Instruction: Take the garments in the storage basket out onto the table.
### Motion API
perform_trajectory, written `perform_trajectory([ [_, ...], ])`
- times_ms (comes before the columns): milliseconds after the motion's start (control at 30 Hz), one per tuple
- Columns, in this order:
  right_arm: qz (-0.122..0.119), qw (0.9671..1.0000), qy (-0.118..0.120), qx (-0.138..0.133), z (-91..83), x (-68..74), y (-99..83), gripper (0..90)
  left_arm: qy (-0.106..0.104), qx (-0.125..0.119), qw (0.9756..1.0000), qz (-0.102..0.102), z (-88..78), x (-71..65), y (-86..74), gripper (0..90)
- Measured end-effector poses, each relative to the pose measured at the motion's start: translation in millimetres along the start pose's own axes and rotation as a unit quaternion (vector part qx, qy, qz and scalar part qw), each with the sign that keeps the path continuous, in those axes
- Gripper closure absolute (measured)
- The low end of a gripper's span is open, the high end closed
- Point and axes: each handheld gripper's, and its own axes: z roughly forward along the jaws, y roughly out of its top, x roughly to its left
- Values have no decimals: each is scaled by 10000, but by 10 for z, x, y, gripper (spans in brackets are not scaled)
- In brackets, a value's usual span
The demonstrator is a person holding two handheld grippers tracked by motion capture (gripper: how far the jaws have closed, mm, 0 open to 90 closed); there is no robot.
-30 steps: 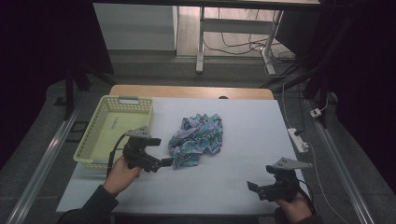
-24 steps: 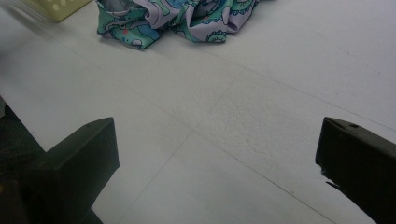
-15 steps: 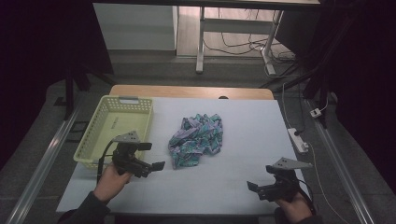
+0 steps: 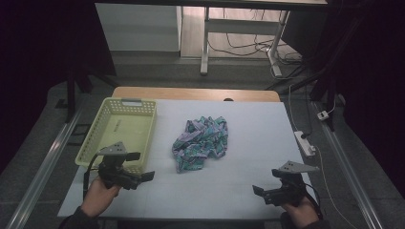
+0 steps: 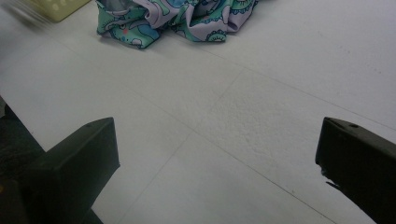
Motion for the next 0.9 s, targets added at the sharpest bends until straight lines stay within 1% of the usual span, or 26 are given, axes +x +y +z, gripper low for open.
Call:
perform_trajectory([
  [133,-12,10000,-7,26,1,1,2,0,83,-45,9999,-84,-94,6,-94,0],
  [367,-14,10000,-14,19,6,5,2,0,271,27,9994,-196,-208,22,-260,0],
  [433,-15,10000,-15,22,7,5,2,0,297,29,9993,-238,-233,26,-298,0],
  [733,-11,10000,-22,27,9,4,3,0,417,29,9986,-309,-344,27,-428,0],
  [900,-8,10000,-25,29,10,5,3,0,459,-17,9981,-418,-419,52,-506,0],
])
